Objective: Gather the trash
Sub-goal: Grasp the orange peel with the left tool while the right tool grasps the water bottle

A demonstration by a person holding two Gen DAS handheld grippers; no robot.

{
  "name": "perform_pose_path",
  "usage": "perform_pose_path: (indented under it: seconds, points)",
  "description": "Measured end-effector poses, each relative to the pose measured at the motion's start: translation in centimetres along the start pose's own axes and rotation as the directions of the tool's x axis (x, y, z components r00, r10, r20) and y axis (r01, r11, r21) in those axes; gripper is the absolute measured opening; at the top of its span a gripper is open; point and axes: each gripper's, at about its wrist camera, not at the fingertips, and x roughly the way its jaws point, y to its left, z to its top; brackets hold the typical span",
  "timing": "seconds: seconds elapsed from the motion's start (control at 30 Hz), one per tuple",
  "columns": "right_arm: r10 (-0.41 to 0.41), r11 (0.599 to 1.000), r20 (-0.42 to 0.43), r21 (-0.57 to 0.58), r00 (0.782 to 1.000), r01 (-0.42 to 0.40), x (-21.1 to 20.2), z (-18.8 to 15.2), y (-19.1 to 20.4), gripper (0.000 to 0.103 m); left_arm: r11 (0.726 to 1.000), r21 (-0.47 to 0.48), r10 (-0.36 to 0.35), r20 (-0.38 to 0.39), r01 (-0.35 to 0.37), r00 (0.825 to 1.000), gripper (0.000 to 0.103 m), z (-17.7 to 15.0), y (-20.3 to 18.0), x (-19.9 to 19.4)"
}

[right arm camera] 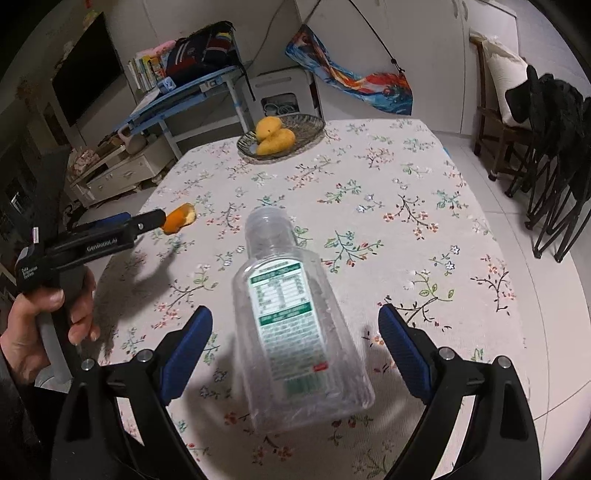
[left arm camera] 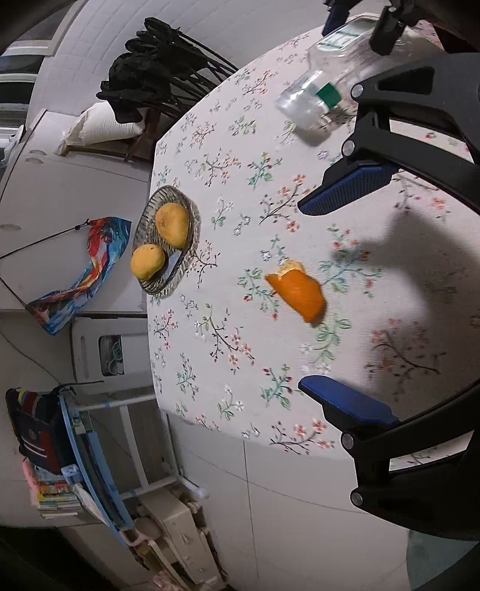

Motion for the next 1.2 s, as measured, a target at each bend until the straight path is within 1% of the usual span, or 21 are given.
perform_pose_path:
  seconds: [0.07, 0.23, 0.33, 0.4, 0.5, 0.53, 0.57, 0.6, 0.63, 0.67, 0.77, 0.8, 0.83, 0.9, 0.93, 1.03, 1.1, 1.2]
  points:
    - [0.002, 1.0, -0.012, 0.006, 1.0, -0.002, 0.5, 0.1, -0.2, 0.088, 1.0, 0.003, 0.018, -0.003, -0.018, 1.0, 0.085, 0.4, 0.1, 0.5]
    - [0.011, 1.0, -0.043, 0.0, 0.999, -0.011, 1.7, 0.4, 0.1, 0.088, 1.0, 0.003, 0.029, -0.033, -0.029, 0.999, 0.085, 1.1, 0.3, 2.5]
    - [0.021, 1.0, -0.052, 0.004, 0.998, -0.021, 1.9, 0.3, 0.2, 0.088, 1.0, 0.014, 0.024, -0.043, -0.024, 0.999, 0.079, 1.4, -0.1, 3.4]
    - [0.024, 1.0, -0.053, 0.0, 0.998, -0.024, 1.8, 0.2, 0.3, 0.088, 1.0, 0.02, 0.023, -0.047, -0.023, 0.999, 0.078, 1.5, -0.3, 3.8]
    - [0.026, 1.0, -0.053, 0.005, 0.998, -0.026, 1.8, 0.2, 0.1, 0.088, 0.999, 0.034, 0.013, -0.069, -0.011, 0.998, 0.065, 1.4, -0.8, 4.5]
    - [0.026, 1.0, -0.054, 0.008, 0.998, -0.025, 1.8, 0.2, 0.0, 0.088, 0.999, 0.036, 0.009, -0.077, -0.006, 0.997, 0.055, 1.3, -0.9, 4.6]
    - [0.025, 1.0, -0.056, 0.011, 0.998, -0.024, 1.8, 0.2, -0.1, 0.088, 0.999, 0.038, -0.002, -0.092, 0.005, 0.996, 0.042, 1.2, -1.1, 4.8]
    - [0.026, 1.0, -0.058, 0.016, 0.998, -0.025, 1.8, 0.2, -0.2, 0.088, 0.999, 0.039, -0.011, -0.103, 0.015, 0.995, 0.036, 1.2, -1.2, 4.9]
    - [0.03, 0.999, -0.061, 0.02, 0.998, -0.029, 1.8, 0.2, -0.3, 0.088, 0.999, 0.04, -0.013, -0.1, 0.017, 0.995, 0.027, 1.1, -1.2, 4.9]
    - [0.033, 0.999, -0.062, 0.023, 0.998, -0.032, 1.8, 0.2, -0.4, 0.088, 0.999, 0.039, -0.018, -0.099, 0.022, 0.995, 0.022, 1.1, -1.3, 4.7]
    - [0.035, 0.999, -0.066, 0.014, 0.997, -0.034, 1.8, 0.1, -0.3, 0.087, 0.999, 0.035, -0.029, -0.092, 0.033, 0.995, 0.017, 1.0, -1.5, 4.3]
    - [0.037, 0.999, -0.068, 0.01, 0.997, -0.036, 1.8, 0.0, -0.3, 0.086, 0.999, 0.035, -0.035, -0.091, 0.038, 0.995, 0.017, 1.0, -1.6, 4.0]
    - [0.036, 0.999, -0.072, 0.005, 0.997, -0.036, 1.9, 0.0, -0.3, 0.082, 0.998, 0.034, -0.042, -0.091, 0.045, 0.995, 0.016, 0.9, -1.7, 3.8]
    - [0.037, 0.999, -0.075, 0.003, 0.996, -0.037, 1.9, -0.1, -0.1, 0.079, 0.998, 0.034, -0.048, -0.088, 0.051, 0.995, 0.016, 0.6, -1.8, 3.2]
    - [0.037, 0.999, -0.078, 0.0, 0.996, -0.037, 2.0, -0.2, 0.0, 0.073, 0.998, 0.031, -0.058, -0.089, 0.061, 0.994, 0.015, 0.5, -1.8, 2.8]
    - [0.034, 0.999, -0.086, -0.01, 0.996, -0.035, 2.2, -0.3, 0.3, 0.063, 0.996, 0.01, -0.083, -0.084, 0.084, 0.993, 0.015, 0.0, -1.5, 1.6]
    - [0.03, 0.999, -0.084, -0.021, 0.996, -0.031, 2.1, -0.4, 0.4, 0.059, 0.995, -0.008, -0.099, -0.081, 0.099, 0.992, 0.014, -0.4, -1.1, 0.8]
    - [0.026, 0.999, -0.077, -0.04, 0.997, -0.029, 1.9, -0.5, 0.8, 0.058, 0.991, -0.045, -0.128, -0.075, 0.125, 0.989, 0.013, -1.1, -0.3, -0.4]
